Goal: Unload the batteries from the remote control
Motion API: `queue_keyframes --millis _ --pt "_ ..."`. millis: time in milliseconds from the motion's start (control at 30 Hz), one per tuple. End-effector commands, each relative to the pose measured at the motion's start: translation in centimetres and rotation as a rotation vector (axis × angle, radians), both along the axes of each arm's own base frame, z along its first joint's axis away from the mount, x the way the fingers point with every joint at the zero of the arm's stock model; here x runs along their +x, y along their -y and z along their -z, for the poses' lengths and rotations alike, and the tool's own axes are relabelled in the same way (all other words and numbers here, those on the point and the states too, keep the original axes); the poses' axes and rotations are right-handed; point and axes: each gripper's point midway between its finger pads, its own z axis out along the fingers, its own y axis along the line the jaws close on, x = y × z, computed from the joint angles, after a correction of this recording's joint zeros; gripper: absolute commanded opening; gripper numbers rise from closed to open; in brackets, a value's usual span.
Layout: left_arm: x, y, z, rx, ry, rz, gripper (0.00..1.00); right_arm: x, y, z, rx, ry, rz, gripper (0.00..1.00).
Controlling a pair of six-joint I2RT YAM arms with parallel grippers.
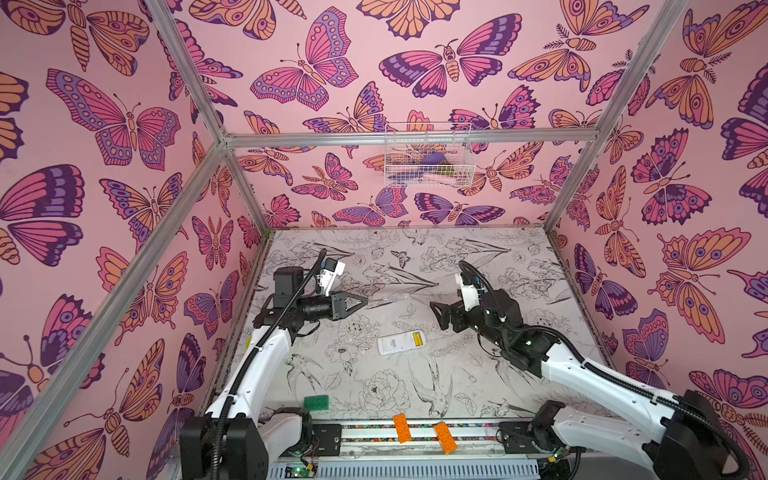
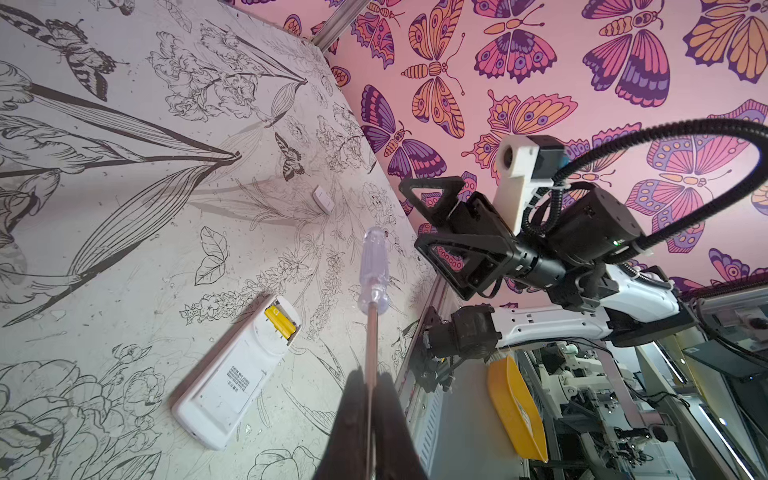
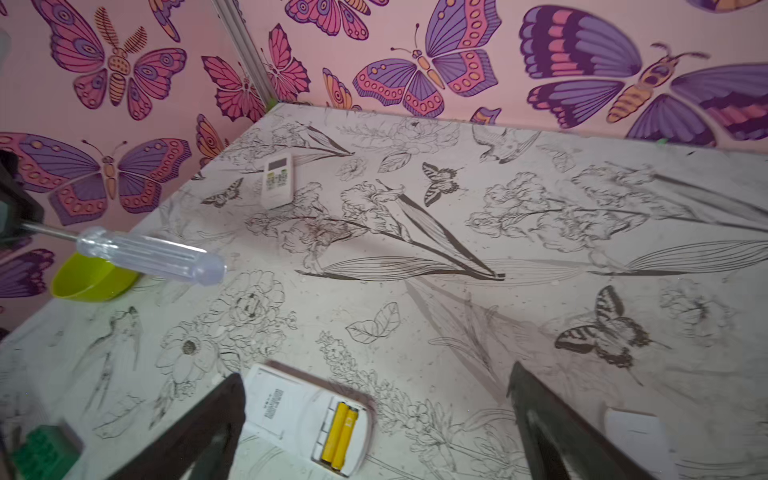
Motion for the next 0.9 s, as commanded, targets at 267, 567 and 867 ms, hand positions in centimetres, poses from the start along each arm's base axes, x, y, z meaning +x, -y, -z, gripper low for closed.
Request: queue_keyframes --millis 267,567,867 --pt "-0.6 0.4 -2.1 -0.061 0.072 0.059 0.0 1.5 -5.4 -3.4 0.539 -0.314 -0.159 0.99" --pt "-0.1 0.7 -2.6 -0.126 0.045 0.052 0.0 1.9 -7.4 -6.2 0.848 -0.409 -0.336 0.94" --pt "-0.1 1.3 -2.0 -0.15 0.038 0.068 0.0 1.7 -9.5 -5.9 0.962 -0.46 -0.455 0.83"
